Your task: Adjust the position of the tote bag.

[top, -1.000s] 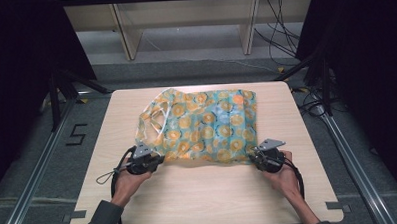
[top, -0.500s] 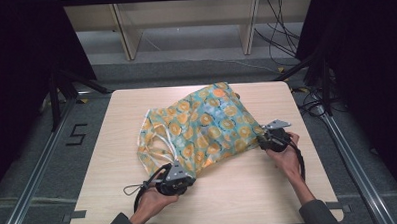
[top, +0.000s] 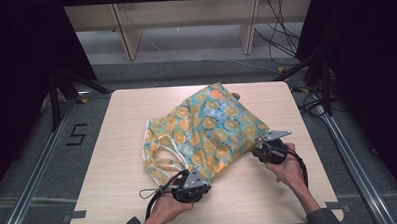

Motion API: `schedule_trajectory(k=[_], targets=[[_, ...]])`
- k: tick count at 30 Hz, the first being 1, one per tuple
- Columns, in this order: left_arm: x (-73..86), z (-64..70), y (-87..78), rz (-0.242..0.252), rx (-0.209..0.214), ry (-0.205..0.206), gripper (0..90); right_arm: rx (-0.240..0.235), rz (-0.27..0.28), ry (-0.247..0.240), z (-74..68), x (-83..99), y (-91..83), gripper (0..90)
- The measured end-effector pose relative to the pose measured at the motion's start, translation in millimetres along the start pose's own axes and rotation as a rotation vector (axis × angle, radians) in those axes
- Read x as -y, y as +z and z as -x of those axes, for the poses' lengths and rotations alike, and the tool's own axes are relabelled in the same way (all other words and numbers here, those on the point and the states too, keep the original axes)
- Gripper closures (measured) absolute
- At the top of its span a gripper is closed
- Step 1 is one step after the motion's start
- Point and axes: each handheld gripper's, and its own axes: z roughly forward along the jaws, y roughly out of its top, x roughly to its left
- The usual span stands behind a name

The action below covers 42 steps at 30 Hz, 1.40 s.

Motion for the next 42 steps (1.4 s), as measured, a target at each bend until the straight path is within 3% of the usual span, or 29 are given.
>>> schedule_trajectory(k=[2,7,9,10,12,13,16,20,21,24,26,27,28,29,30,31,32,33,34,35,36,37,38,39,42], targets=[[-2.5,5.5,3.4,0.002,0.012,0.001,85.4,0.017,-0.003,0.029,3.0,-6.1,9.4,85.1],[-10.8,15.0,12.3,0.014,0.026,0.002,85.0,0.089,-0.021,0.006,15.4,-19.0,33.3,84.9],[-13.6,16.9,14.6,0.01,0.031,0.012,84.8,0.091,-0.025,0.019,17.0,-22.0,35.4,84.7],[-16.0,18.4,17.1,0.008,0.04,0.019,84.5,0.108,-0.018,-0.006,20.7,-24.0,38.9,84.4],[-22.6,24.7,24.2,0.006,0.044,0.036,84.3,0.122,-0.022,0.011,24.3,-29.0,42.3,83.9],[-29.2,33.2,31.1,0.017,0.069,0.034,83.5,0.15,-0.026,0.007,29.7,-32.7,45.5,83.1],[-34.7,40.1,32.8,0.019,0.088,0.047,79.0,0.153,-0.024,0.011,33.2,-33.2,46.0,81.4],[-36.3,44.5,17.6,0.033,0.127,0.016,61.4,0.133,0.01,0.027,36.7,-29.9,32.7,76.7],[-37.0,43.4,10.1,0.025,0.139,0.016,61.4,0.127,0.019,0.024,35.8,-29.0,27.9,74.4],[-39.1,37.9,-15.7,-0.006,0.182,-0.014,46.2,0.089,0.037,0.055,25.2,-23.4,9.8,66.5],[-38.4,30.2,-40.3,0.01,0.193,-0.021,41.7,0.064,0.03,0.061,16.2,-20.4,-2.0,60.0],[-36.6,16.2,-60.5,0.025,0.144,-0.03,39.7,0.047,0.036,0.059,8.7,-18.3,-10.6,55.7],[-36.6,16.2,-60.5,0.025,0.144,-0.03,39.4,0.047,0.036,0.059,8.7,-18.3,-10.6,55.7],[-34.8,5.3,-68.9,0.039,0.112,-0.022,39.4,0.037,0.039,0.051,3.8,-15.9,-15.7,54.5],[-32.6,-1.3,-75.0,0.046,0.071,-0.066,39.0,0.034,0.048,0.042,0.0,-13.7,-18.9,53.7],[-27.6,-27.8,-87.9,0.054,-0.019,-0.096,38.8,0.014,0.038,0.027,-6.3,-9.2,-23.6,52.4],[-27.6,-27.8,-87.9,0.054,-0.019,-0.096,39.1,0.014,0.038,0.027,-6.3,-9.2,-23.6,52.4],[-20.9,-57.3,-95.7,0.037,-0.142,-0.092,39.4,-0.002,0.032,0.031,-13.3,-3.7,-26.9,51.4],[-20.9,-57.3,-95.7,0.037,-0.142,-0.092,39.3,-0.002,0.032,0.031,-13.3,-3.7,-26.9,51.4],[-10.2,-83.0,-98.2,0.021,-0.2,-0.17,39.2,-0.014,0.026,0.031,-17.8,0.5,-29.1,50.6],[-10.2,-83.0,-98.2,0.021,-0.2,-0.17,38.7,-0.014,0.026,0.031,-17.8,0.5,-29.1,50.6],[0.3,-108.2,-100.2,-0.006,-0.279,-0.167,38.5,-0.022,0.027,0.011,-20.6,3.5,-29.9,50.1],[0.3,-108.2,-100.2,-0.006,-0.279,-0.167,38.4,-0.022,0.027,0.011,-20.6,3.5,-29.9,50.1],[4.0,-117.2,-99.4,0.002,-0.303,-0.209,37.2,-0.036,0.024,0.019,-25.3,4.9,-32.3,49.3],[9.4,-142.0,-102.1,-0.027,-0.378,-0.222,34.7,-0.041,0.033,0.012,-29.3,6.5,-32.5,48.2]])
